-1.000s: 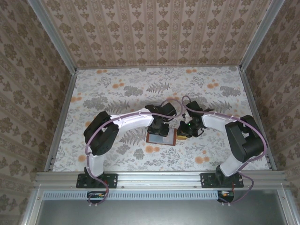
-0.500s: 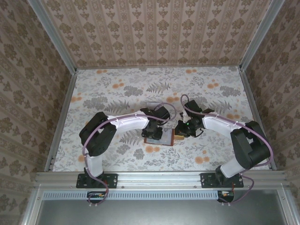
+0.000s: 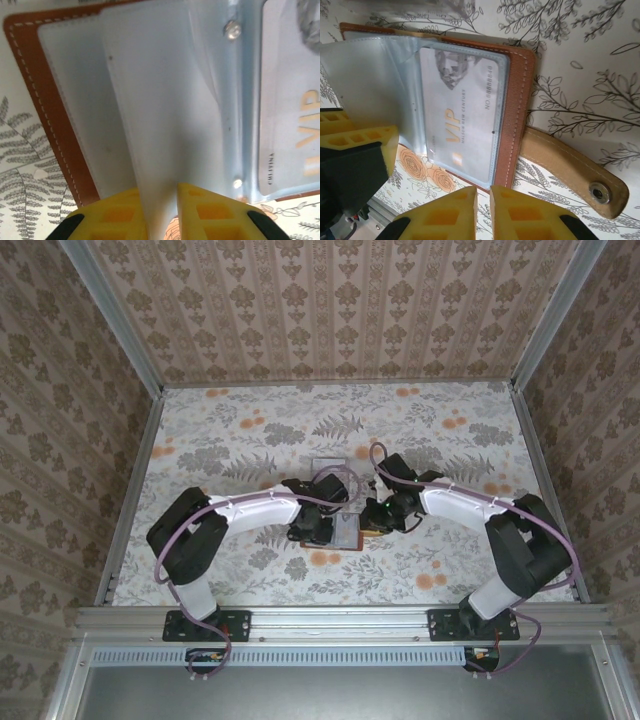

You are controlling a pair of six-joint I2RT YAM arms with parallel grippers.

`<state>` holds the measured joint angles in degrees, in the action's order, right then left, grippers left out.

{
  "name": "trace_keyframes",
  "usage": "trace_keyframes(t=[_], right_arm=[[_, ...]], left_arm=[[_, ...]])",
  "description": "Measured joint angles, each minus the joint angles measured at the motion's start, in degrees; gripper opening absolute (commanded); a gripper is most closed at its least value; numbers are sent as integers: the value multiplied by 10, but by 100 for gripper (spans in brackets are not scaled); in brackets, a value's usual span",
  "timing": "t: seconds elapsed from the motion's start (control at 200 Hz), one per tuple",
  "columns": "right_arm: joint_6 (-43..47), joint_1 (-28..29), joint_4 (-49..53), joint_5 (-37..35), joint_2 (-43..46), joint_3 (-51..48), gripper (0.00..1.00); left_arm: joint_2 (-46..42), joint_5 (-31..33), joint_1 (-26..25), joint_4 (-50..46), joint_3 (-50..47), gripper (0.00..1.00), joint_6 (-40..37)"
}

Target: Take the credit cards out of the card holder

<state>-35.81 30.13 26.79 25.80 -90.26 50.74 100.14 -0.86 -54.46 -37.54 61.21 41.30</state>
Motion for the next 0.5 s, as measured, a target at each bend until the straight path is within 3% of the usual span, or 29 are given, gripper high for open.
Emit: trace_keyframes(t=[0.5], right_arm=[[-34,40,-71,34,-64,1,18]], left_arm=[[-77,11,10,-24,-11,32,16]])
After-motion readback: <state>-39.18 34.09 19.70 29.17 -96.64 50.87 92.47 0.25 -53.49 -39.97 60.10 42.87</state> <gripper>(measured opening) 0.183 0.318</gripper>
